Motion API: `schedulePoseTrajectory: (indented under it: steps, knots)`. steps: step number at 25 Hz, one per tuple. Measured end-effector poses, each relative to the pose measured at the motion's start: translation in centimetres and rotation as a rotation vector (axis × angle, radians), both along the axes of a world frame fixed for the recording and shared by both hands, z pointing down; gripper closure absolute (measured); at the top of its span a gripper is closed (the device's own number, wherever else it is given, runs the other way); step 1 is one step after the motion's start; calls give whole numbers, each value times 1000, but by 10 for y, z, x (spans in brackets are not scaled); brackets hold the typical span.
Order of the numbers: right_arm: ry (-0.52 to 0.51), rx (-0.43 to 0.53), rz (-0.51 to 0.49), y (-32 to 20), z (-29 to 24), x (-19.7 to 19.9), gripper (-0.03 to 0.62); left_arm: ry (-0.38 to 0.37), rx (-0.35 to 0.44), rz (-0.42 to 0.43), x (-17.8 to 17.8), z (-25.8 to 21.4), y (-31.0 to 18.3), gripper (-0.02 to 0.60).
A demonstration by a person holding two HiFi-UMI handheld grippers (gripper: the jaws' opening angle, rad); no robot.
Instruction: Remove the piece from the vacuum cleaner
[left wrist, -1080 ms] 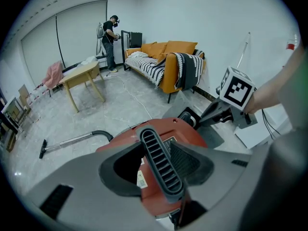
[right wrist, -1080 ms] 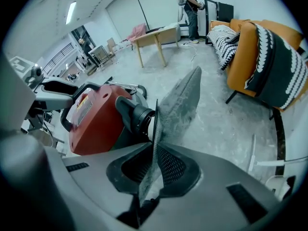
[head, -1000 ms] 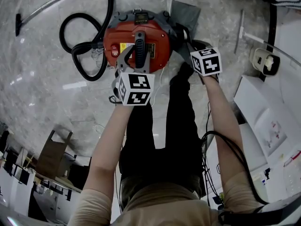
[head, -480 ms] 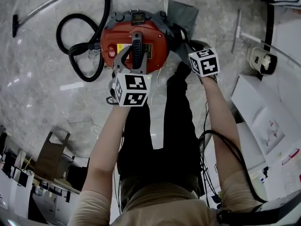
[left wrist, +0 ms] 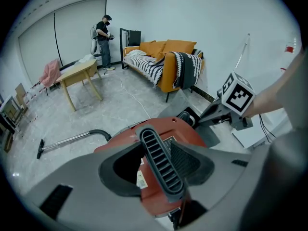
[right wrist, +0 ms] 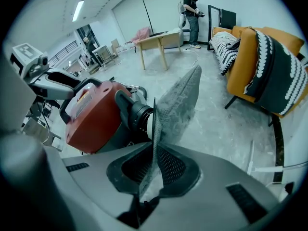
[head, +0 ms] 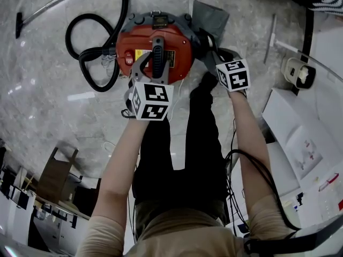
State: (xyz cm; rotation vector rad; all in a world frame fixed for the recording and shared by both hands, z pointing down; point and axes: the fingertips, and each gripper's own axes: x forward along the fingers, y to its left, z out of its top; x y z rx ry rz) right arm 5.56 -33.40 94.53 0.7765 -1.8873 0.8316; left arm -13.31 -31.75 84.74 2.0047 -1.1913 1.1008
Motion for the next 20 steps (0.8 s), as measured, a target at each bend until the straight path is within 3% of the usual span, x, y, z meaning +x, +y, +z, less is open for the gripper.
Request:
schedulePoseTrajectory:
  steps: [8, 17, 20]
  knots:
    - [-11, 4, 34, 0, -1, 1, 557, 10, -9, 9, 0, 0, 0, 400]
    - [-105, -184, 245, -3, -6, 3, 557, 24, -15, 13, 1, 0, 1, 400]
    - [-108, -173, 212, -1, -3, 4, 557, 28, -2, 13, 1, -1, 1, 400]
